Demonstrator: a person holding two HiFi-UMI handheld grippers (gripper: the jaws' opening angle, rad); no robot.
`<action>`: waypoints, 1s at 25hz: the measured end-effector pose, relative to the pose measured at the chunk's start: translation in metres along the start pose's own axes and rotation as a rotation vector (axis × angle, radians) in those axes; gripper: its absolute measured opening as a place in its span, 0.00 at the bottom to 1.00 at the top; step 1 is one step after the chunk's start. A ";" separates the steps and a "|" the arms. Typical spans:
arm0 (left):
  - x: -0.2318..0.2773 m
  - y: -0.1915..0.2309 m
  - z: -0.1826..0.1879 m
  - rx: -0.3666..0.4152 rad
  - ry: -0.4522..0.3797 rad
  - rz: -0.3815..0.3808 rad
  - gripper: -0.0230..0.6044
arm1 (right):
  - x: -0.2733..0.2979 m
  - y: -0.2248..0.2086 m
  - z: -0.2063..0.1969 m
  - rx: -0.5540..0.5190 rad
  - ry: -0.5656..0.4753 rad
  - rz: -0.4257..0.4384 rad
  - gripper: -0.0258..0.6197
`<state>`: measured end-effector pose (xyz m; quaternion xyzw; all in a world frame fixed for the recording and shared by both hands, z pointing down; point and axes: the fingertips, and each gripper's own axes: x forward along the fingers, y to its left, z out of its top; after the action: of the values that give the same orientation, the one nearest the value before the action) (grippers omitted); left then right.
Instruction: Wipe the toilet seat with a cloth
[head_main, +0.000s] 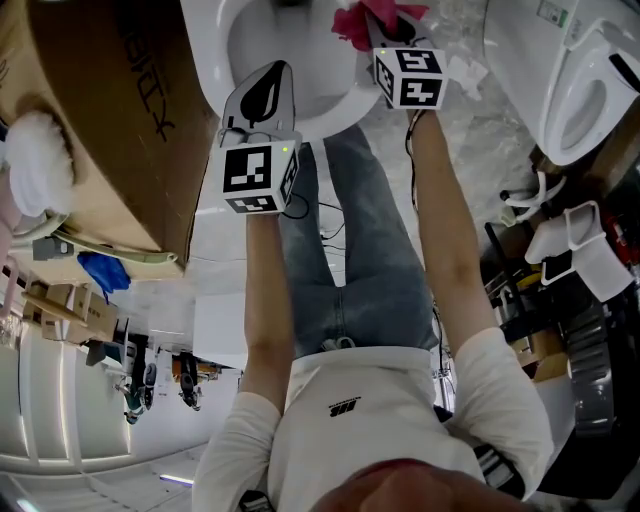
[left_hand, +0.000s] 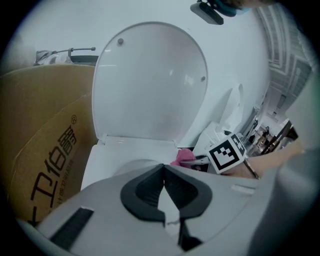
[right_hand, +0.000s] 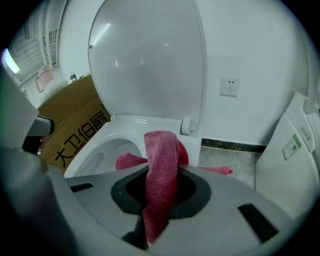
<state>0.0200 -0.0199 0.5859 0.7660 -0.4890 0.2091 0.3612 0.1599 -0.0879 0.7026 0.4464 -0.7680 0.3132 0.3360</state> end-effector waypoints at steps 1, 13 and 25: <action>-0.001 -0.002 -0.001 0.004 0.000 -0.004 0.05 | -0.002 0.000 -0.004 0.004 0.003 -0.004 0.12; -0.023 -0.026 -0.010 0.055 0.008 -0.051 0.05 | -0.036 0.003 -0.060 0.115 0.058 -0.059 0.12; -0.073 -0.047 0.002 0.132 0.025 -0.117 0.05 | -0.119 0.041 -0.076 0.125 0.080 -0.112 0.11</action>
<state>0.0303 0.0346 0.5189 0.8128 -0.4238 0.2289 0.3277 0.1857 0.0445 0.6445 0.4957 -0.7067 0.3587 0.3552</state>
